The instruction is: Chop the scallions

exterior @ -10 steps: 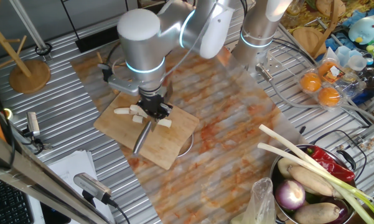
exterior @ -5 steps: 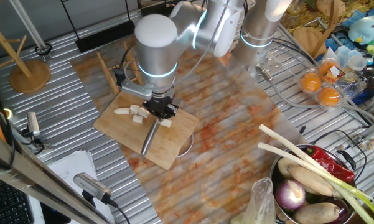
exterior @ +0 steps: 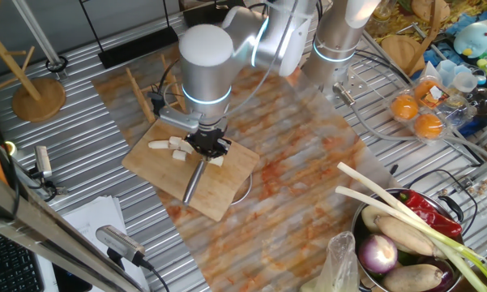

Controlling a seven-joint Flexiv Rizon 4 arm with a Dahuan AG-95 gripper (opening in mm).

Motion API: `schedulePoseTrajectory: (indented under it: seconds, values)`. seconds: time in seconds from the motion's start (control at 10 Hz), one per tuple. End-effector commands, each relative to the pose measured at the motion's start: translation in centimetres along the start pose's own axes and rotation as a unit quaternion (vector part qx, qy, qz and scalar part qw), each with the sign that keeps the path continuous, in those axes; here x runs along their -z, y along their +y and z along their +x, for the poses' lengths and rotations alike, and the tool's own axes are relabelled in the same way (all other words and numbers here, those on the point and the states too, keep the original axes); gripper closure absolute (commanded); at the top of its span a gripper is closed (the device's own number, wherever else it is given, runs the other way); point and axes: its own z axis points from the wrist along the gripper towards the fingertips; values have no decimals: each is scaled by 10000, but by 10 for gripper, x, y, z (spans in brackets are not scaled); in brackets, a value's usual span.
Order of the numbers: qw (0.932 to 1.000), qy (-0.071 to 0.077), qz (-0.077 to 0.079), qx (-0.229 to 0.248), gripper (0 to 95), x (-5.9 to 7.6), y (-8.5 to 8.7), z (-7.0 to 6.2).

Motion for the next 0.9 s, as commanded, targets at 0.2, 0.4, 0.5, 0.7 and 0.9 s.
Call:
schedulePoseTrajectory:
  seconds: [0.2,0.4,0.5,0.7,0.9]
  values:
    - [10000,-25,-7,68,950,-2,1,1]
    - [10000,-21,2,46,950,-2,1,0]
    - [10000,-33,-16,57,950,-4,1,-1]
    - [9999,-60,-81,58,950,-4,3,-2]
    - [9999,-38,-81,58,950,-1,4,-2]
